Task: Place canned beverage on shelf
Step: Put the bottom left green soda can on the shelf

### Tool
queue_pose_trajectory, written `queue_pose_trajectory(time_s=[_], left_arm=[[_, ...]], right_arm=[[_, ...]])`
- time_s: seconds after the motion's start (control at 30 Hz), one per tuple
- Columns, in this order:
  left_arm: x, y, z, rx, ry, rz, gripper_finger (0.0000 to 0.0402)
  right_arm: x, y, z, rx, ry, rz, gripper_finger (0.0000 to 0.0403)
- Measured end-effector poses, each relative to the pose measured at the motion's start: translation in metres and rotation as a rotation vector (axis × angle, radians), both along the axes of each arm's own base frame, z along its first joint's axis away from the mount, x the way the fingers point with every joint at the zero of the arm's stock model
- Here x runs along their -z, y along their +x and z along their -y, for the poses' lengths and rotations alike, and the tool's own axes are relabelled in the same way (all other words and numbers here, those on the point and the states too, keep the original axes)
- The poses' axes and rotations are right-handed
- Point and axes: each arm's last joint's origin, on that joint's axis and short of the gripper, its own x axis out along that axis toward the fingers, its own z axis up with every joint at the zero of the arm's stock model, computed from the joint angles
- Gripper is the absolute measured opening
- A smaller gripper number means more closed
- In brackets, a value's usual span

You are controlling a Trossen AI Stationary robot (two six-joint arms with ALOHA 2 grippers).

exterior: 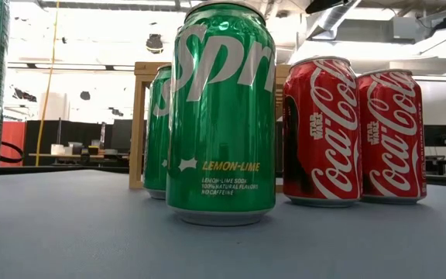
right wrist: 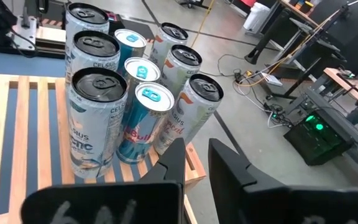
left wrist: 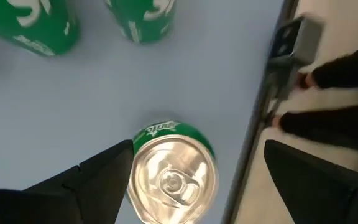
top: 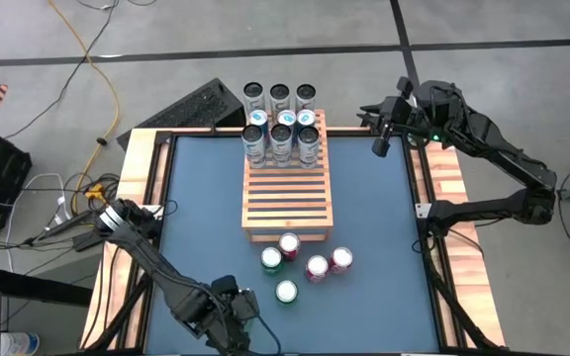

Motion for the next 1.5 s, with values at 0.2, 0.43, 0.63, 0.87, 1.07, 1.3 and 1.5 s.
queue_pose_trajectory(time_s=[0.2,0.43,0.63,0.87,1.07,1.3,1.5], left_arm=[[0.011,0.002,0.000,0.044,0.036,-0.058,0.0348],[0.027,0.002,-0.001,0.073,0.032,-0.107,0.0348],[0.032,0.006,-0.002,0.118,0.021,-0.087,0.0342],[0.032,0.007,-0.003,0.134,0.026,-0.085,0.0269],[0.028,0.010,-0.003,0.108,-0.019,-0.084,0.0269],[-0.002,0.018,-0.016,0.056,-0.060,-0.058,0.0269],[-0.042,0.021,-0.033,0.079,-0.039,-0.041,0.0269]], right_arm=[[0.000,0.000,0.000,0.000,0.001,-0.003,0.0064],[0.002,0.001,0.001,-0.001,0.006,-0.012,0.0064],[0.002,0.001,0.001,-0.001,0.006,-0.012,0.0064],[0.004,0.000,0.001,0.002,0.017,-0.034,0.0064],[0.007,-0.001,0.000,0.002,0.030,-0.062,0.0064],[0.008,-0.001,0.000,0.003,0.035,-0.072,0.0064],[0.007,-0.001,0.000,0.003,0.034,-0.071,0.0064]])
